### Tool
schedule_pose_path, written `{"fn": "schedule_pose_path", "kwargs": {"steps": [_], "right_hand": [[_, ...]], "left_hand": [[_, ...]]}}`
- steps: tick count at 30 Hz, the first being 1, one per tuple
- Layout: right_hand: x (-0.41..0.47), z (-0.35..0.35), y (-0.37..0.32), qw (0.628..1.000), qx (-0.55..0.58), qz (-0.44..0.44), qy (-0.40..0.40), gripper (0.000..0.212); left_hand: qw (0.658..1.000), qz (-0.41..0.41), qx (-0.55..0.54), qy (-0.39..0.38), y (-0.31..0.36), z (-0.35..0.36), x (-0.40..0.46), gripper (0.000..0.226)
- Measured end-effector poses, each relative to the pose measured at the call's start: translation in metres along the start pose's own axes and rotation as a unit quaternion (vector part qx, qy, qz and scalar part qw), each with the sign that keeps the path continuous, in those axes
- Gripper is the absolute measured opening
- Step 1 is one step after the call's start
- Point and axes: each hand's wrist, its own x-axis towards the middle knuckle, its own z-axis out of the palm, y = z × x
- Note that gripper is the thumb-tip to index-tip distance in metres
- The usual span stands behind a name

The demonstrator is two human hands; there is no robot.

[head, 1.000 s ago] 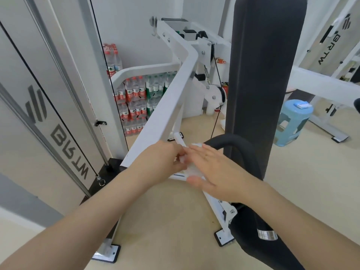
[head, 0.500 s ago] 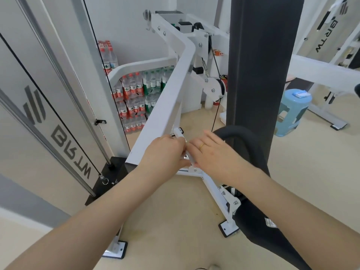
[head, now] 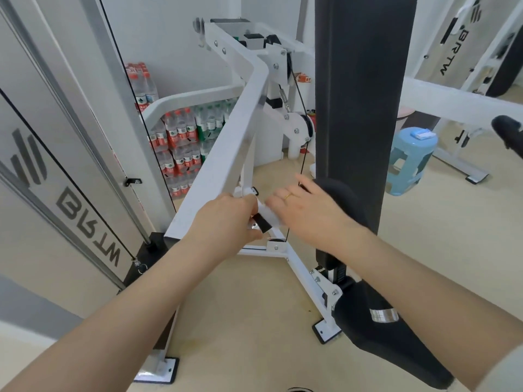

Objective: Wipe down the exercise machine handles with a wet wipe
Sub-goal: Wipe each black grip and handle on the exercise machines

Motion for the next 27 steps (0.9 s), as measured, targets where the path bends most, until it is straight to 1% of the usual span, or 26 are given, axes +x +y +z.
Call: {"fn": "schedule_pose_path", "kwargs": {"steps": [1,3,5,6,8,10,12,15,17,18,19,20,21,22,23,24,25,26,27], "right_hand": [[-0.003,-0.001,0.011,1.0,0.02,0.011,-0.016,0.033],[-0.011,-0.005,0.039,0.991,0.064,0.084,-0.076,0.034],[-0.02,-0.011,0.058,0.966,0.161,0.164,-0.121,0.034],[-0.022,-0.014,0.062,0.949,0.214,0.185,-0.143,0.035],[-0.022,-0.015,0.066,0.932,0.264,0.173,-0.176,0.038],[-0.019,-0.016,0.074,0.915,0.311,0.161,-0.202,0.045],[-0.018,-0.021,0.079,0.877,0.396,0.169,-0.214,0.056],[-0.033,-0.026,0.082,0.814,0.508,0.2,-0.198,0.063],[-0.053,-0.017,0.083,0.782,0.535,0.269,-0.175,0.066],[-0.063,-0.011,0.083,0.768,0.535,0.312,-0.164,0.065],[-0.072,-0.005,0.083,0.743,0.54,0.36,-0.162,0.061],[-0.08,-0.002,0.082,0.703,0.561,0.403,-0.172,0.056],[-0.083,0.0,0.08,0.645,0.608,0.424,-0.186,0.051],[-0.083,0.001,0.079,0.579,0.675,0.419,-0.184,0.048],[-0.082,0.001,0.076,0.51,0.745,0.396,-0.168,0.043],[-0.079,-0.001,0.074,0.456,0.793,0.374,-0.151,0.039],[-0.077,-0.003,0.073,0.427,0.817,0.362,-0.138,0.036],[-0.077,-0.002,0.072,0.424,0.824,0.351,-0.132,0.035],[-0.081,0.001,0.07,0.434,0.824,0.337,-0.136,0.036]], "left_hand": [[1.0,-0.002,-0.002,-0.003,0.002,0.0,0.0,0.037],[1.0,0.003,-0.007,0.0,0.005,0.001,-0.001,0.041],[1.0,0.005,-0.03,-0.001,0.011,0.004,-0.002,0.051],[0.999,0.007,-0.043,-0.003,0.015,0.005,-0.002,0.058],[0.999,0.016,-0.047,0.011,0.025,0.008,0.002,0.066],[0.998,0.028,-0.042,0.041,0.039,0.013,0.01,0.067],[0.994,0.038,-0.055,0.085,0.055,0.019,0.018,0.064],[0.986,0.065,-0.032,0.147,0.076,0.032,0.025,0.054],[0.984,0.058,-0.017,0.167,0.083,0.04,0.026,0.042],[0.986,0.053,-0.007,0.159,0.086,0.042,0.026,0.043],[0.987,0.05,0.006,0.152,0.088,0.044,0.026,0.047],[0.988,0.045,0.017,0.146,0.089,0.046,0.026,0.05],[0.989,0.04,0.024,0.143,0.09,0.048,0.026,0.051],[0.99,0.032,0.029,0.137,0.092,0.049,0.026,0.052],[0.991,0.024,0.033,0.129,0.094,0.05,0.025,0.054],[0.992,0.015,0.031,0.122,0.097,0.05,0.024,0.058],[0.993,0.005,0.023,0.12,0.101,0.05,0.021,0.061],[0.993,-0.004,0.01,0.12,0.106,0.05,0.018,0.061],[0.992,-0.014,-0.015,0.124,0.109,0.052,0.015,0.059]]}}
